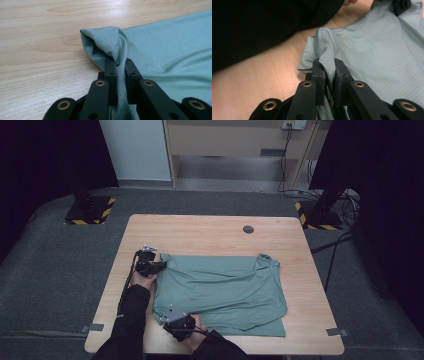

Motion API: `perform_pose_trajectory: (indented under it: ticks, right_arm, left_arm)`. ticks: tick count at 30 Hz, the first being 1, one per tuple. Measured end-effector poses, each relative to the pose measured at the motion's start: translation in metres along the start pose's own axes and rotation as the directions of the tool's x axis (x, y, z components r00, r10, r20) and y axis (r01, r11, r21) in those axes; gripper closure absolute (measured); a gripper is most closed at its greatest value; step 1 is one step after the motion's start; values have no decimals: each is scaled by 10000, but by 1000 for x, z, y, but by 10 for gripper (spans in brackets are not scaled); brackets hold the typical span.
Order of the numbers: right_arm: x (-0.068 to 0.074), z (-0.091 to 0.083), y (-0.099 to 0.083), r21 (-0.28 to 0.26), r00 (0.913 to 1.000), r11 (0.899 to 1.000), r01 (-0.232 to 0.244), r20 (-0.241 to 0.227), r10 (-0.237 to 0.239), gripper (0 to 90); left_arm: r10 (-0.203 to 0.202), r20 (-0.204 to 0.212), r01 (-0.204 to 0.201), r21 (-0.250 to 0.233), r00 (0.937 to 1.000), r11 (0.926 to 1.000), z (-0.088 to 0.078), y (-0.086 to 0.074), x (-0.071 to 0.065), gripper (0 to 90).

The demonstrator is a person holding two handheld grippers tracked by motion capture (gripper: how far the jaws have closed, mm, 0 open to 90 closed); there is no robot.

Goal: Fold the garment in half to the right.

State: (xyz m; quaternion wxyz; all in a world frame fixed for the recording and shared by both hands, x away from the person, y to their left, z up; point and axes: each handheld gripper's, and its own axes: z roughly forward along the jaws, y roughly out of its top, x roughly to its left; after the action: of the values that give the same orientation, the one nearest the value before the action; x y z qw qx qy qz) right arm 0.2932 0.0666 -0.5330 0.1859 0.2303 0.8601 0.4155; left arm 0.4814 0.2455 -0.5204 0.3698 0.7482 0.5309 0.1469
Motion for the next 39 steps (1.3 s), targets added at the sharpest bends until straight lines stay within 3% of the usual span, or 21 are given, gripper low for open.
perform_pose_trajectory:
  ticks: [9, 19, 23, 27, 31, 39]
  right_arm:
    - [5, -7, 16, -359, 9980, 9993, -97, -625, 75, 815]
    - [15, -15, 49, -1107, 9868, 9931, -380, -1608, 199, 814]
    - [15, -24, 62, -1475, 9823, 9878, -497, -1861, 217, 813]
    - [6, -41, 65, -1729, 9826, 9831, -607, -1836, 284, 812]
    - [-7, -58, 61, -1797, 9833, 9814, -677, -1787, 351, 811]
    - [-26, -88, 48, -1706, 9912, 9845, -404, -1310, 180, 810]
  left_arm:
    - [130, -355, -134, -102, 9993, 9999, -29, 5, 9, 833]
    - [262, -1020, -295, -314, 9944, 9991, -84, 21, 24, 834]
    - [190, -1043, -248, -546, 9944, 9982, -103, 29, 25, 836]
    - [402, -971, -468, -675, 9945, 9966, -108, 37, 14, 837]
    - [649, -713, -712, -895, 9953, 9934, -107, 49, -6, 837]
    - [1037, -231, -1055, -967, 9943, 9897, -89, 67, -44, 837]
